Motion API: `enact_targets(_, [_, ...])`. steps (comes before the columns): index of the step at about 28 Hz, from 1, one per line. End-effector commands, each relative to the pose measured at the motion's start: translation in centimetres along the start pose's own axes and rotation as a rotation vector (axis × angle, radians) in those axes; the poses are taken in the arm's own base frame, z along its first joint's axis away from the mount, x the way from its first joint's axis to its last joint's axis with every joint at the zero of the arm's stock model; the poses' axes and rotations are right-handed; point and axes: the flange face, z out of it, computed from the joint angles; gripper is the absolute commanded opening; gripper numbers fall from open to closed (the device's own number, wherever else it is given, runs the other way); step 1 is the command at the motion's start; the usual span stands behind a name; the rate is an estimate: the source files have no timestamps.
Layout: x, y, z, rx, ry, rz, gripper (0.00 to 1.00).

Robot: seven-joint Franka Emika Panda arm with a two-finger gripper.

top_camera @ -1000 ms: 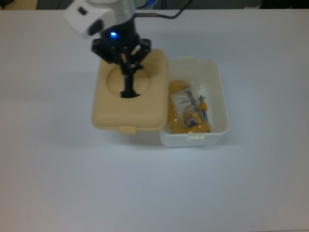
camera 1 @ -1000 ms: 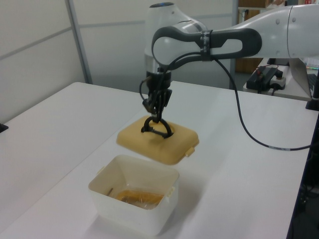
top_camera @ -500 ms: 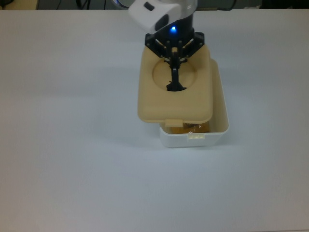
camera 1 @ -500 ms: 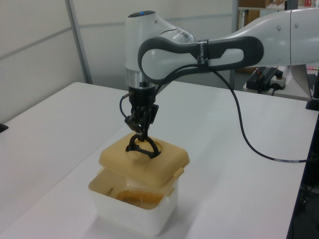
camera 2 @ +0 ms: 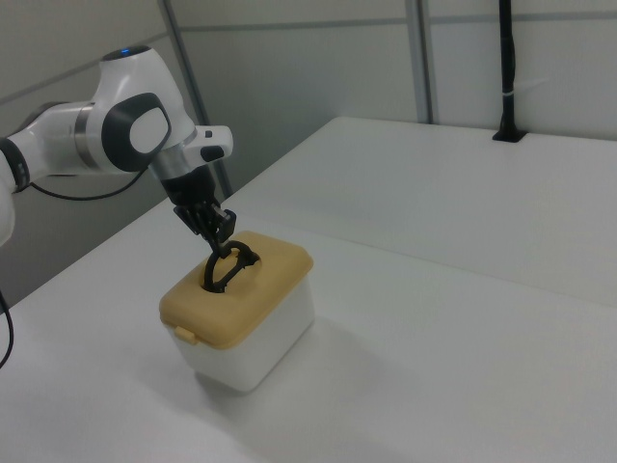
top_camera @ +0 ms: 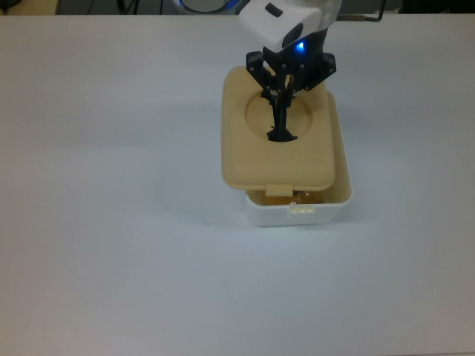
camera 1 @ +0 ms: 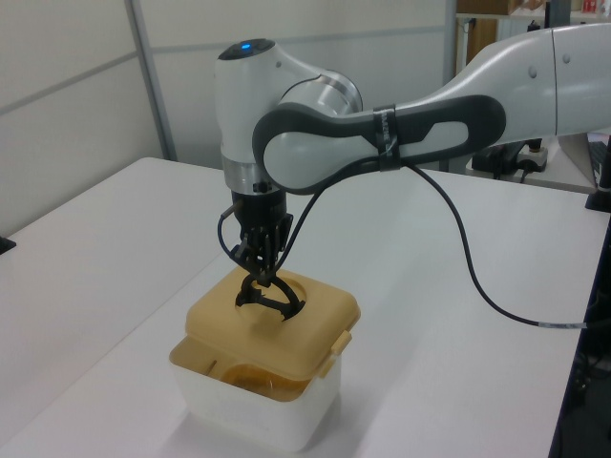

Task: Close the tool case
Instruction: 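Lower the lid onto the box rim and press it down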

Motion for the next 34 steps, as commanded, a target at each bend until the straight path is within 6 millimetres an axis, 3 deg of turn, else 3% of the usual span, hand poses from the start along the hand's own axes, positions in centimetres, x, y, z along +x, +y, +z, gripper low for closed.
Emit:
enact_targets(1, [1.1, -0.5, 0.6, -0.015, 0.023, 0.004, 0.00])
enact_targets(15, [1.8, -2.1, 2.5, 0.010, 0.014, 0.000, 0.00])
enact_targets(25, [1.6, -2.7, 2.5, 0.028, 0.011, -0.003, 0.00])
enact_targets(34, [0.9, -5.0, 2.8, 0.045, -0.003, -0.035, 0.00])
